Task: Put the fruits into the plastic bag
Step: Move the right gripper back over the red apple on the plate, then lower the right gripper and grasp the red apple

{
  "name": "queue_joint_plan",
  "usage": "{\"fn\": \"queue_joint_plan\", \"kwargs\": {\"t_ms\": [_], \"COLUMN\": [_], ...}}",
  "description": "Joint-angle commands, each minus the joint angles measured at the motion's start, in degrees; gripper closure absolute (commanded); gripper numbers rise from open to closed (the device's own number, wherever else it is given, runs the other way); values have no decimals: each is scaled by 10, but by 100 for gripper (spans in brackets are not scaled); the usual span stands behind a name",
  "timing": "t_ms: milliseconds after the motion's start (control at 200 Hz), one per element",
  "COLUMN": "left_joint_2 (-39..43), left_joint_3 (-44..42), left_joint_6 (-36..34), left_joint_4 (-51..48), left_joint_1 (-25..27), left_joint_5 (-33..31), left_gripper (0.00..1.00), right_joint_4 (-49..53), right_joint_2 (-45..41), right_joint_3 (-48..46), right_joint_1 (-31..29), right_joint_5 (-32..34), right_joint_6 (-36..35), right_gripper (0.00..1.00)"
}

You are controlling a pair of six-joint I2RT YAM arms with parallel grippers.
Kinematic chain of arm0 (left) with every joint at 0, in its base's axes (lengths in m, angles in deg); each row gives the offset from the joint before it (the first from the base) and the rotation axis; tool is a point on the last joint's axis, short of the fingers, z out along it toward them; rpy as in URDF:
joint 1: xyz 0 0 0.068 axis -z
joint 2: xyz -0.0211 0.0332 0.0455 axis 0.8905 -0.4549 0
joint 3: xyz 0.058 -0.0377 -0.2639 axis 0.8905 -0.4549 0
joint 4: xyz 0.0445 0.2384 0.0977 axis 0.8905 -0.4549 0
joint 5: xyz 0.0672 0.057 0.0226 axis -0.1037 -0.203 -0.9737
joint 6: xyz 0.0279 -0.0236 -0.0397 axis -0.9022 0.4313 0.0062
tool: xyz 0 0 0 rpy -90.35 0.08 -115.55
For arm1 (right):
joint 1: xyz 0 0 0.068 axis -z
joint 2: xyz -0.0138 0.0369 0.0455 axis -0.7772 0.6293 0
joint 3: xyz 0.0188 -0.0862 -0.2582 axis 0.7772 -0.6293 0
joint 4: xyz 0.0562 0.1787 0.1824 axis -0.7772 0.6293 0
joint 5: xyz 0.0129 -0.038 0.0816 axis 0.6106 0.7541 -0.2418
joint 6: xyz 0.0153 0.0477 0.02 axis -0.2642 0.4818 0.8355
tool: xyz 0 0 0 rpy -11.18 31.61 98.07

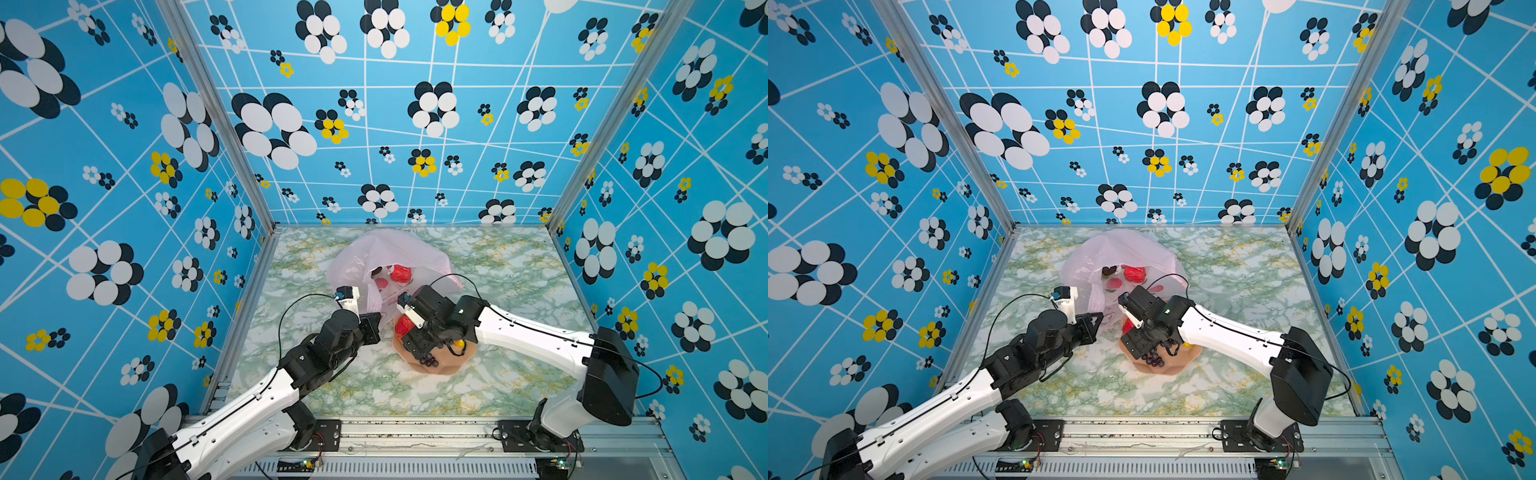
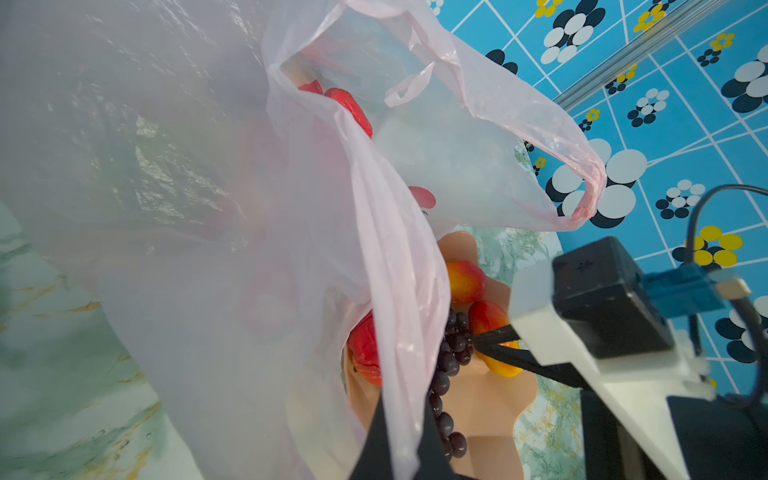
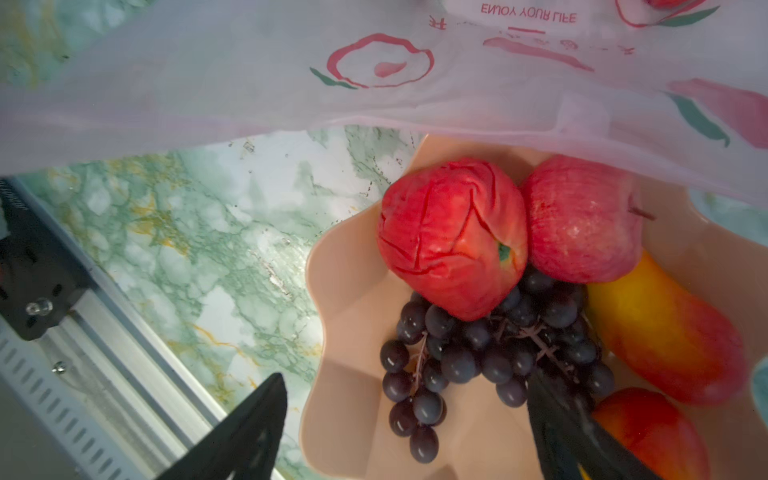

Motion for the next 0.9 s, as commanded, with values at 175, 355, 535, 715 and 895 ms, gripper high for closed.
{"fn": "queue_joint_plan", "kwargs": {"t_ms": [175,355,535,715,895], "left_joint_2": [6,14,20,28,30], "left_joint_3": [5,1,-2,-8,-7], "left_joint_6": [-8,-7,-7,-5,-8], "left_joint_4": [1,-2,-4,-1,-2], "left_joint_1": [3,3,3,3,3], "left_joint_5": [-6,-10,-12,-17,-17], "left_gripper": [100,100,100,100,100], "right_joint_4": [-11,-5,14,2,-15], "right_joint_2": [55,102,138,143,130], "right_joint_3": [53,84,109,101,91], "right_joint_1": [-1,-1,-1,-1,-1], "right_joint_5": [30,51,72,98,104], "right_joint_6": [-50,-68,-75,-75,-73], "right_gripper": [10,11,12,18,32]}}
